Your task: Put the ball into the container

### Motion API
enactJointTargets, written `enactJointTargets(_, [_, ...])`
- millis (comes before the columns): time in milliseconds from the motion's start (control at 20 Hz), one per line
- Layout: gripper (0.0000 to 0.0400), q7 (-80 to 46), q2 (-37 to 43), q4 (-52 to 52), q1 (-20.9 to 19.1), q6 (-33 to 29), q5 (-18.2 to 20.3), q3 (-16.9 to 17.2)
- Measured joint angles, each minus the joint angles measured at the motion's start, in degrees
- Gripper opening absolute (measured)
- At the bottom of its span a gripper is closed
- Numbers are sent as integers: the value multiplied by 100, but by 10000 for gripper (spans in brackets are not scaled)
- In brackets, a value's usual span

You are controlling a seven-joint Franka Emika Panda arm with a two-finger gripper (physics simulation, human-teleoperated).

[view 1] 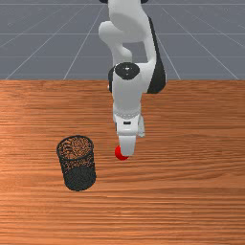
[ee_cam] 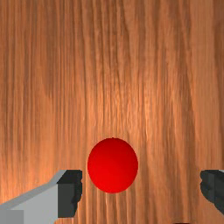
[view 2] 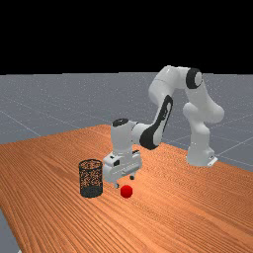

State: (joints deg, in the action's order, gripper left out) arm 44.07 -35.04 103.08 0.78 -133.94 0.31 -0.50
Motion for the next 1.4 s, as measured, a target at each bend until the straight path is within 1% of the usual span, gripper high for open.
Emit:
enactJointTargets(50, [400,-93,19,113,15,-211,21,18])
enactJointTargets(100, [400,-99,-8,111,16,-234,22,19])
enactJointTargets(250, [400,-228,-21,110,72,-233,31,24])
enactJointTargets(300, [400,-140,-83,-34,76,-4,5,-5])
enactJointTargets(650, [400,-187,-254,-92,131,-112,2,-22])
enactJointTargets(700, [400,-126,-243,1,124,-293,-18,-31])
enactJointTargets(950, [400,50,-247,17,31,-295,-31,-30])
enactJointTargets(1050, [400,-37,-341,-121,33,-136,-5,-10])
enactJointTargets(1150, [400,-36,-426,-181,33,-117,-4,-10])
enactJointTargets(1250, [400,-54,-456,-167,41,-161,-5,-9])
enactJointTargets(1300, [400,54,-416,-63,-34,-330,103,-99])
enactJointTargets(1400, [400,62,-445,-115,-34,-306,109,-108])
